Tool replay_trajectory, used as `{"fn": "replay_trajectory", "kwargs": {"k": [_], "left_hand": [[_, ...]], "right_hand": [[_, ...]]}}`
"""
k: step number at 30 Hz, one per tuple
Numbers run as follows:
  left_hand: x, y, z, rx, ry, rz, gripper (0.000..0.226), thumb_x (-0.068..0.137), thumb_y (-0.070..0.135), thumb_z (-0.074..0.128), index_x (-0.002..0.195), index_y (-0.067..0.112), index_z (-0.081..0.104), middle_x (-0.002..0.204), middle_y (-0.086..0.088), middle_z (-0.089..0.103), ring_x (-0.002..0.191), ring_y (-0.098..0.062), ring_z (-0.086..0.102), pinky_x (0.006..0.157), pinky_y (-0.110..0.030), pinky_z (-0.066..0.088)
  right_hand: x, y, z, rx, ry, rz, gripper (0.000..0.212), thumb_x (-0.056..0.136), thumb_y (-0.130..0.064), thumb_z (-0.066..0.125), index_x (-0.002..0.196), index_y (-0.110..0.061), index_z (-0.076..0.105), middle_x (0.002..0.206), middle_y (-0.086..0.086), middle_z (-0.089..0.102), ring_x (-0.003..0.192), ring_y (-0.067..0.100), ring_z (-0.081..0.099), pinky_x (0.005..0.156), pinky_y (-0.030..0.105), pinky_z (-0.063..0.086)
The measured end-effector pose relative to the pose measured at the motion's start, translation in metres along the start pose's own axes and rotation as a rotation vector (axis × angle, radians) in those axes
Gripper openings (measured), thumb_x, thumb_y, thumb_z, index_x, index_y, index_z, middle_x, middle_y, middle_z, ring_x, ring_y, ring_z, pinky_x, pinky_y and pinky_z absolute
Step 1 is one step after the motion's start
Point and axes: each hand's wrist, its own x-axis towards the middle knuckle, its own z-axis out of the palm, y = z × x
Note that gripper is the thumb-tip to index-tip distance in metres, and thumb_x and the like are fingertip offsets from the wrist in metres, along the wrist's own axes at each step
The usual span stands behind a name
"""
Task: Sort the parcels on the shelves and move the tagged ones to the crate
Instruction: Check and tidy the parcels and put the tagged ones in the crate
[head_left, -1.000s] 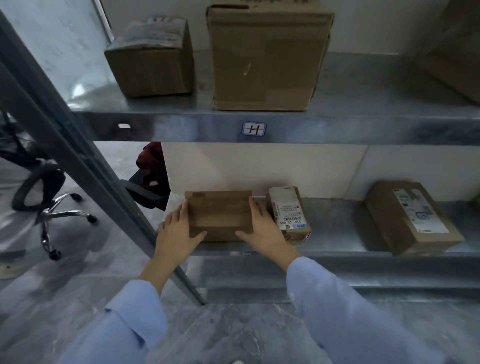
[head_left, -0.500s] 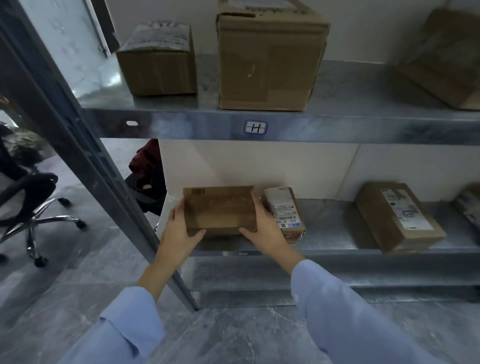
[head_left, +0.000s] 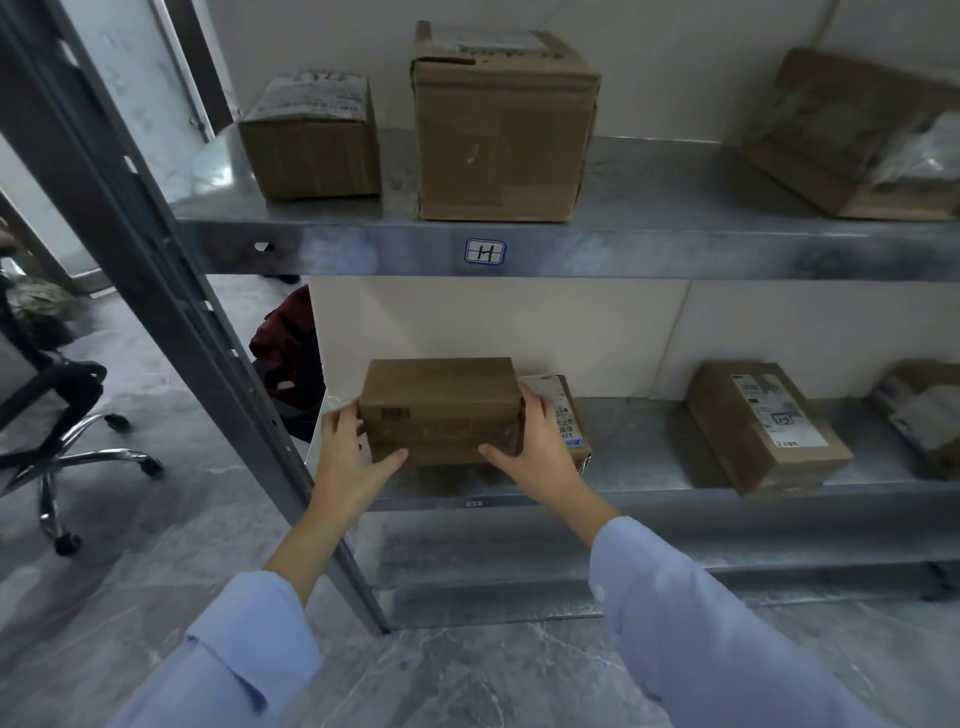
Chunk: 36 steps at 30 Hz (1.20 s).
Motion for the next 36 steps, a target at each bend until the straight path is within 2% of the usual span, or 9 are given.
{"fn": "replay_trajectory", "kwargs": {"k": [5, 9, 12, 14, 17, 20, 24, 31, 36], "left_hand": [[-0.006, 0.002, 0.002, -0.086, -0.044, -0.006, 0.089, 0.072, 0.011, 0.085, 0.143, 0.015, 0.031, 0.131, 0.01, 0.037, 0.119, -0.008, 0.044, 0.096, -0.012, 0.036], [-0.011, 0.003, 0.003, -0.115, -0.053, -0.017, 0.081, 0.073, 0.011, 0.084, 0.136, 0.013, 0.032, 0.127, 0.007, 0.043, 0.125, -0.017, 0.046, 0.103, -0.026, 0.039], [-0.015, 0.007, 0.001, -0.117, -0.045, 0.023, 0.084, 0.075, 0.012, 0.084, 0.138, 0.018, 0.029, 0.131, 0.008, 0.041, 0.125, -0.015, 0.045, 0.098, -0.021, 0.038], [-0.016, 0.01, -0.001, -0.113, -0.047, 0.04, 0.095, 0.075, 0.015, 0.083, 0.148, 0.018, 0.023, 0.139, 0.007, 0.038, 0.126, -0.014, 0.045, 0.103, -0.027, 0.04], [-0.017, 0.016, -0.004, -0.07, -0.045, 0.043, 0.097, 0.076, 0.016, 0.083, 0.153, 0.02, 0.024, 0.138, 0.005, 0.031, 0.123, -0.02, 0.047, 0.106, -0.038, 0.043], [-0.016, 0.018, -0.004, -0.057, -0.041, 0.053, 0.087, 0.076, 0.014, 0.083, 0.148, 0.018, 0.034, 0.131, 0.006, 0.029, 0.117, -0.016, 0.046, 0.104, -0.032, 0.042], [-0.015, 0.014, -0.006, -0.056, -0.027, 0.055, 0.078, 0.075, 0.014, 0.083, 0.141, 0.017, 0.04, 0.13, 0.006, 0.032, 0.118, -0.011, 0.044, 0.102, -0.027, 0.04], [-0.011, 0.009, -0.007, -0.049, -0.059, 0.083, 0.08, 0.073, 0.019, 0.085, 0.129, 0.037, 0.032, 0.134, 0.015, 0.04, 0.118, -0.001, 0.042, 0.095, -0.018, 0.035], [-0.01, 0.009, -0.002, -0.079, -0.055, 0.032, 0.08, 0.073, 0.018, 0.085, 0.131, 0.032, 0.032, 0.132, 0.018, 0.041, 0.118, 0.002, 0.042, 0.096, -0.018, 0.036]], "right_hand": [[-0.005, 0.0, -0.003, 0.109, 0.0, 0.014, 0.088, 0.079, -0.023, 0.081, 0.145, -0.016, 0.024, 0.134, -0.002, 0.05, 0.126, 0.016, 0.049, 0.105, 0.027, 0.042], [-0.008, 0.002, -0.006, 0.127, 0.035, 0.049, 0.085, 0.076, -0.028, 0.082, 0.141, -0.019, 0.027, 0.125, -0.011, 0.049, 0.12, 0.011, 0.051, 0.094, 0.019, 0.041], [-0.009, -0.001, -0.01, 0.128, 0.015, 0.044, 0.103, 0.076, -0.031, 0.083, 0.153, -0.014, 0.016, 0.147, 0.001, 0.038, 0.135, 0.014, 0.038, 0.109, 0.03, 0.038], [-0.011, -0.003, -0.012, 0.076, -0.003, 0.045, 0.111, 0.077, -0.035, 0.082, 0.156, -0.013, 0.007, 0.153, 0.006, 0.028, 0.141, 0.02, 0.032, 0.115, 0.04, 0.034], [-0.014, -0.006, -0.012, 0.038, 0.007, 0.046, 0.112, 0.077, -0.039, 0.081, 0.156, -0.012, 0.006, 0.15, 0.009, 0.023, 0.138, 0.023, 0.034, 0.114, 0.039, 0.034], [-0.016, -0.007, -0.011, 0.025, 0.017, 0.042, 0.104, 0.078, -0.039, 0.081, 0.155, -0.012, 0.016, 0.147, 0.007, 0.023, 0.133, 0.02, 0.037, 0.112, 0.031, 0.033], [-0.016, -0.007, -0.011, 0.068, 0.023, 0.038, 0.087, 0.078, -0.034, 0.08, 0.145, -0.01, 0.03, 0.143, 0.006, 0.028, 0.129, 0.019, 0.041, 0.112, 0.033, 0.036], [-0.015, -0.001, -0.012, 0.189, 0.024, 0.086, 0.085, 0.08, -0.03, 0.08, 0.146, -0.022, 0.027, 0.141, -0.006, 0.042, 0.127, 0.009, 0.041, 0.108, 0.032, 0.04], [-0.01, 0.003, -0.009, 0.206, 0.036, 0.137, 0.083, 0.076, -0.028, 0.083, 0.139, -0.023, 0.028, 0.125, -0.015, 0.046, 0.127, 0.012, 0.049, 0.099, 0.024, 0.045]]}}
